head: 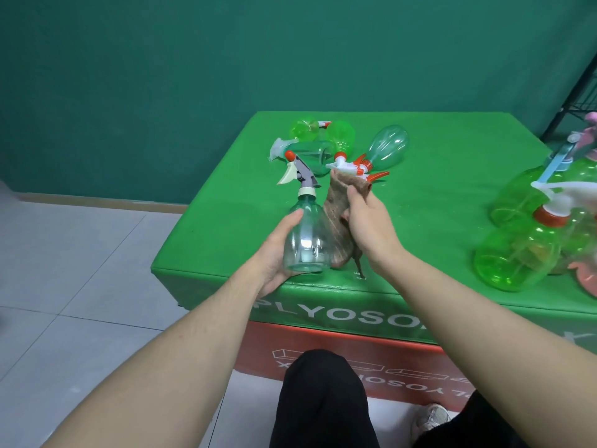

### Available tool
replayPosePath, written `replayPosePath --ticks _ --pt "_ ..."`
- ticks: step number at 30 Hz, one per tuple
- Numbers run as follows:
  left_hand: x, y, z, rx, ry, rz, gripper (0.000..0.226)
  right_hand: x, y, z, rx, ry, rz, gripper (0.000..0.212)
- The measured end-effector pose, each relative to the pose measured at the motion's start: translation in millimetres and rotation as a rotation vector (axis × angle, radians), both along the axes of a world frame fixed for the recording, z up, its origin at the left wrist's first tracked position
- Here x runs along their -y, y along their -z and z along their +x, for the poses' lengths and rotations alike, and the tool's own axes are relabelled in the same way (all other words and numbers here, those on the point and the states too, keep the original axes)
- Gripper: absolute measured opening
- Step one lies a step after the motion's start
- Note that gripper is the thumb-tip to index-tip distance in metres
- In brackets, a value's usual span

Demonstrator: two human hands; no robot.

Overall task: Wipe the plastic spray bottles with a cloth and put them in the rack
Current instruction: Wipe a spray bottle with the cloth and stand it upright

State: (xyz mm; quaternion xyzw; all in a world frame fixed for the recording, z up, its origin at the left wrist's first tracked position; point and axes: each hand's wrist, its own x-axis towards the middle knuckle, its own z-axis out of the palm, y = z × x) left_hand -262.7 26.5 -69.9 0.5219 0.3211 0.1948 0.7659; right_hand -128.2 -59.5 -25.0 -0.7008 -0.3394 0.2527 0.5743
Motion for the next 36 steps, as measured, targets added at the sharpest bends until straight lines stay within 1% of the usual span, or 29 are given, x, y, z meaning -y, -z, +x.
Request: replayPosePath --ticks 2,3,5,6,9,12,14,16,19,22,25,28,31,32,35,36 --pt "-1.9 -2.5 -2.6 0.046 -0.016 -0.072 0.045 -7.3 -3.8 2.1 -0.174 0.073 0.038 0.043" --pt "-3.4 -2.3 -3.4 0.067 -0.032 -0.095 0.044 -10.5 -6.5 2.7 -0.203 0.091 0.053 0.045" --pt "-3.6 -2.6 -4.8 0.101 -0.045 -0.133 0.044 -14.5 -12.4 0.4 -0.164 0.068 0.073 0.040" --pt "-2.1 -3.3 -4.0 0.112 -0.040 -0.146 0.047 -16.0 -15.0 -1.1 -0.104 0.036 0.086 0.037" --pt "2.5 -2.7 0.3 0.150 -0.043 -0.151 0.057 -18.7 -20.2 -12.0 0.133 -0.057 0.063 0.037" --pt "1.1 -2.2 3.0 0.193 -0.087 -0.179 0.059 -24.9 -14.2 -18.3 0.257 -0.124 0.036 0.037" --pt "-0.9 0.1 3.0 0.201 -0.094 -0.190 0.063 -27.3 -7.9 -15.2 0.439 -0.179 0.027 0.042" --pt "-2.5 5.1 2.3 0.194 -0.087 -0.199 0.064 -29.2 -3.6 -8.4 0.638 -0.219 -0.032 0.050" --pt "-3.1 8.0 2.9 0.173 -0.062 -0.184 0.068 -28.1 -3.9 1.9 0.872 -0.253 -0.183 0.058" --pt "-3.5 7.0 5.5 0.127 -0.052 -0.157 0.072 -27.7 -9.5 7.9 0.947 -0.295 -0.253 0.058" --pt "-3.7 7.3 5.2 0.120 -0.041 -0.159 0.072 -29.2 -15.7 10.1 1.054 -0.351 -0.343 0.057" --pt "-3.3 7.2 5.1 0.112 -0.019 -0.150 0.072 -31.2 -23.1 13.6 1.120 -0.386 -0.407 0.052" --pt "-3.0 6.7 6.7 0.086 0.011 -0.127 0.071 -35.6 -29.1 16.4 1.173 -0.366 -0.443 0.047" --pt "-3.0 6.1 7.3 0.077 0.016 -0.121 0.072 -37.2 -29.0 16.2 1.140 -0.354 -0.443 0.046" --pt "-2.7 4.0 8.6 0.070 0.011 -0.111 0.071 -41.1 -21.7 10.4 0.898 -0.312 -0.380 0.042" --pt "-3.0 4.2 8.7 0.075 0.008 -0.117 0.071 -41.7 -18.0 8.1 0.846 -0.298 -0.363 0.043"
